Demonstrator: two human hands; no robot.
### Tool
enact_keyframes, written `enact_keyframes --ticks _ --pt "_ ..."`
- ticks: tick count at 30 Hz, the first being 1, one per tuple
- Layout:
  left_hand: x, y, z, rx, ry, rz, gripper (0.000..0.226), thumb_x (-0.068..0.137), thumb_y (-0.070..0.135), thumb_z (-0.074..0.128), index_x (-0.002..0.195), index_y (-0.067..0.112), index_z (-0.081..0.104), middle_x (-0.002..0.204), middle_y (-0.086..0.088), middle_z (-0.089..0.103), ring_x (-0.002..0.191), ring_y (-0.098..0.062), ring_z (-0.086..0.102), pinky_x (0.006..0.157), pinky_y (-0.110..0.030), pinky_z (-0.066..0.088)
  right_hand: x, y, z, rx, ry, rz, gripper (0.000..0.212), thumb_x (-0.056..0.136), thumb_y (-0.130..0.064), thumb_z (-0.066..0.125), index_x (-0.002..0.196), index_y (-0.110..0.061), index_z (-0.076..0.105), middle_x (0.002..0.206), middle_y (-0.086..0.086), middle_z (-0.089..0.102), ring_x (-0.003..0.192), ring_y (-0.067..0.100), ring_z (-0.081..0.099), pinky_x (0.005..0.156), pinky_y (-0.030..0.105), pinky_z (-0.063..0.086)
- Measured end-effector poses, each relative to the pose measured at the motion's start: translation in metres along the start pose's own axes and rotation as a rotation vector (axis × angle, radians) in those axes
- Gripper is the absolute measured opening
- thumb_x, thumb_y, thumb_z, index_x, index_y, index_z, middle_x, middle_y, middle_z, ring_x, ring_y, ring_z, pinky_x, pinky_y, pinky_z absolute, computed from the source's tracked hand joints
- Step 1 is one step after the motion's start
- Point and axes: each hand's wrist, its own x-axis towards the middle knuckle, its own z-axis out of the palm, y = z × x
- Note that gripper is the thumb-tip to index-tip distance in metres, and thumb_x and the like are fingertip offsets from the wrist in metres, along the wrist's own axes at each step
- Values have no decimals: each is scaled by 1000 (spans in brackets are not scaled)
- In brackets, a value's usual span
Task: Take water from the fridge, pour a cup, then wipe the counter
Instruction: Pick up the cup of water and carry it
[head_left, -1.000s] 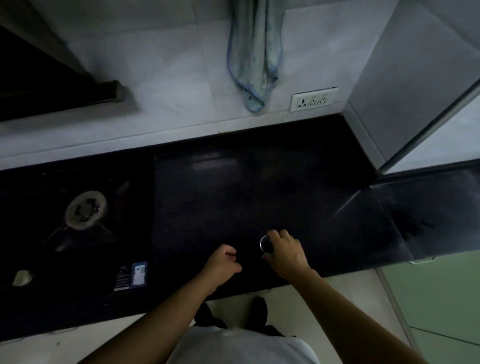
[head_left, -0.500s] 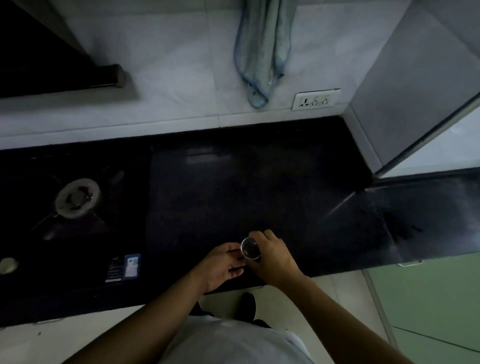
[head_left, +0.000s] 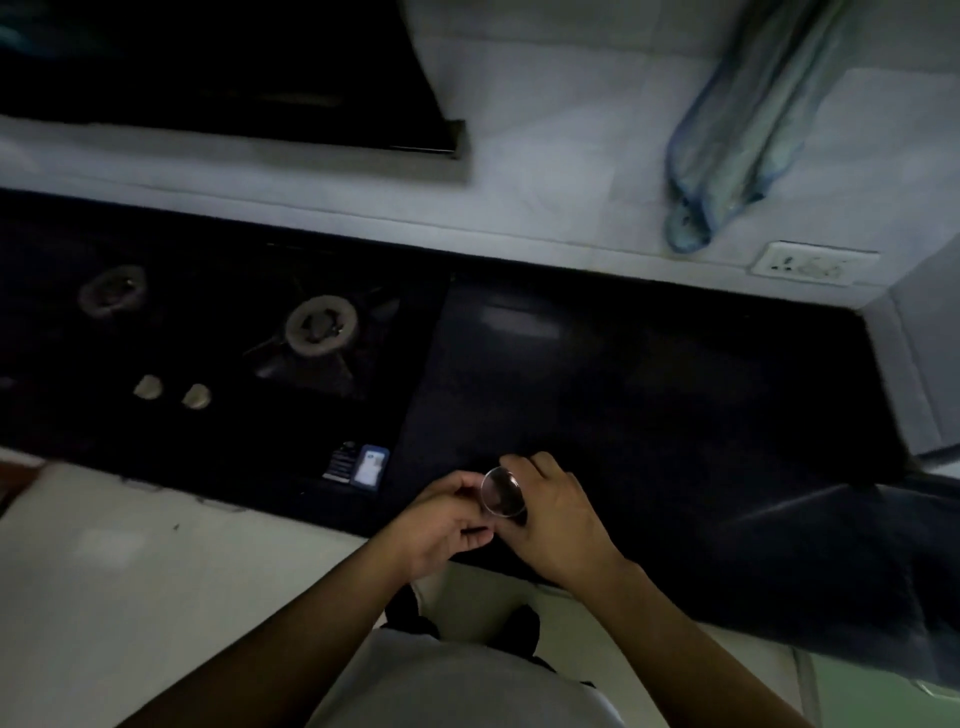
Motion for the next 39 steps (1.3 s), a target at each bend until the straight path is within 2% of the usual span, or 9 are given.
enact_keyframes --ticks 8,12,14,18,22,26,32,36,39 --pt "-67 11 -71 -162 65 92 44 67 0 64 109 13 62 87 0 72 78 -16 69 86 -40 50 27 -84 24 -3 -109 -149 70 80 -48 72 141 -28 44 125 -3 48 105 21 56 91 37 51" --pt "-101 12 -121 -208 118 121 33 87 -10 51 109 12 61 86 -3 72 77 -17 68 86 -41 50 39 -138 49 -1 -144 -218 67 77 -48 72 136 -30 47 118 -7 48 100 18 57 87 34 52" --pt "-118 15 -148 -200 147 127 33 88 -10 50 107 13 62 88 -2 71 79 -17 68 89 -41 50 45 -170 64 -9 -158 -248 63 77 -42 72 134 -28 49 116 -6 49 100 18 57 89 33 51" --pt "-159 19 -214 -217 218 143 36 84 -8 49 111 14 60 98 -7 68 79 -15 66 79 -36 54 58 -242 101 -9 -180 -301 63 77 -41 74 133 -21 51 114 -4 49 101 18 57 90 36 50" --pt "-201 26 -275 -238 290 172 32 86 -9 47 103 15 61 84 -1 69 77 -14 63 80 -36 52 74 -310 137 -11 -227 -350 67 80 -39 75 138 -17 49 123 3 50 110 21 55 95 34 46" --pt "-241 34 -329 -312 381 209 31 87 -10 46 95 16 62 87 -3 66 77 -17 62 83 -38 50 92 -374 170 -20 -261 -428 65 80 -39 77 137 -22 50 120 1 51 107 20 57 90 32 49" --pt "-284 50 -400 -456 489 275 33 87 -12 45 92 15 62 87 -5 63 75 -19 59 79 -37 49 125 -462 202 -36 -303 -595 39 81 -37 74 113 -23 58 102 -2 49 91 15 56 76 29 49" --pt "-301 65 -445 -530 544 311 32 87 -12 43 92 13 63 87 -6 63 74 -20 59 77 -37 50 157 -508 227 -16 -349 -684 40 80 -38 74 113 -25 56 102 -4 51 91 10 52 72 23 42" --pt "-307 79 -484 -578 585 315 34 85 -12 44 100 12 63 91 -6 64 75 -21 60 74 -36 52 184 -540 246 2 -383 -712 45 81 -35 76 120 -24 56 106 -5 50 93 10 54 74 20 44"
